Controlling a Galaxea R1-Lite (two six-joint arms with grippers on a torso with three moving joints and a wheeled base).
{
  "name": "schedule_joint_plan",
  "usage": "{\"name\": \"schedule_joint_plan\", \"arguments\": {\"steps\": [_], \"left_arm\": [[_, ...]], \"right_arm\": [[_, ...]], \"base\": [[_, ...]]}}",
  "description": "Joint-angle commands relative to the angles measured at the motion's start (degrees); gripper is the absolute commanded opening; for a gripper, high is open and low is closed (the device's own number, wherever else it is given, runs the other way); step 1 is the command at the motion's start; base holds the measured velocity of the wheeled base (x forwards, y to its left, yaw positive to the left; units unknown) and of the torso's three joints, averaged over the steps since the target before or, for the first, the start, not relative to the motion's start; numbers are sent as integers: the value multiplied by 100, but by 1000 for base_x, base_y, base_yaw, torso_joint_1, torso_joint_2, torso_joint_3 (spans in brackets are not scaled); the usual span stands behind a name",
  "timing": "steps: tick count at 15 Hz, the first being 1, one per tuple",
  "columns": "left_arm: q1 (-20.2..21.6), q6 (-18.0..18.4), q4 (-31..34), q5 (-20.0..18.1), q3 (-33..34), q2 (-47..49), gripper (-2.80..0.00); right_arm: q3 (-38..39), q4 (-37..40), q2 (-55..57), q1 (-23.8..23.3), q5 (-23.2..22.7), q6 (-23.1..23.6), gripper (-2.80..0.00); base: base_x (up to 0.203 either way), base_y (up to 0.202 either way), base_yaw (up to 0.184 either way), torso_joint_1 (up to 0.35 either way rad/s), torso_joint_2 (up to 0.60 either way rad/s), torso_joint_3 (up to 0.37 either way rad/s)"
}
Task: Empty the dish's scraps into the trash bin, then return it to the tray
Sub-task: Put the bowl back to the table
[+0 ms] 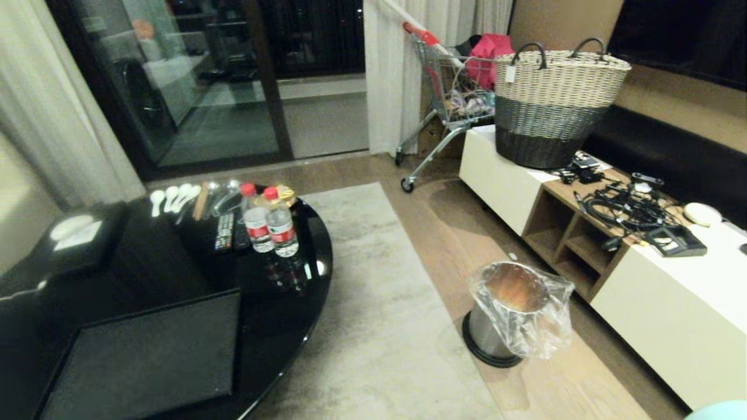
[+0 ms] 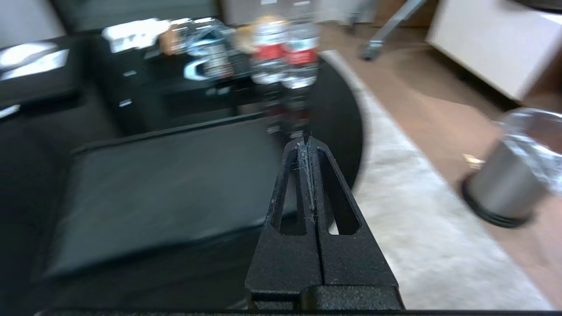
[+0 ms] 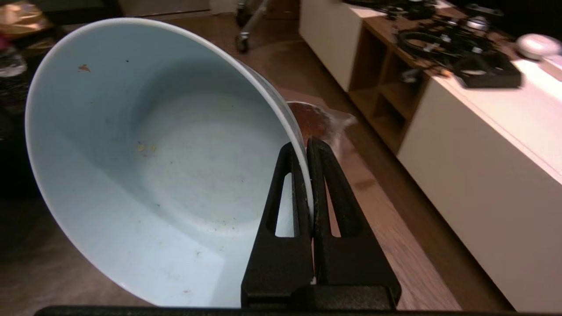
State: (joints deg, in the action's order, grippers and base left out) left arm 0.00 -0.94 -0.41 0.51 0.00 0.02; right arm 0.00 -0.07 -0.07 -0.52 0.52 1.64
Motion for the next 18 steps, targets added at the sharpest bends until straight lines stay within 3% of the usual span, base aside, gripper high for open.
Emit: {"name": "schedule_joint_plan", "arguments": {"steps": [1,15,18], "left_arm": [[0,-3,-2,8,0,-2,-280],[0,-3,-2,2,0,-2,-280],[0,-3,-2,2,0,-2,-280]], "right_arm": [[0,-1,7,0,0,3,-280],[0,-1,7,0,7,-109,-280],[0,-1,7,0,18,-182,-280]], "base": [[0,-9,167,3,5,-2],[-1,-9,167,2,3,3],[1,-3,68,3,3,2]]}}
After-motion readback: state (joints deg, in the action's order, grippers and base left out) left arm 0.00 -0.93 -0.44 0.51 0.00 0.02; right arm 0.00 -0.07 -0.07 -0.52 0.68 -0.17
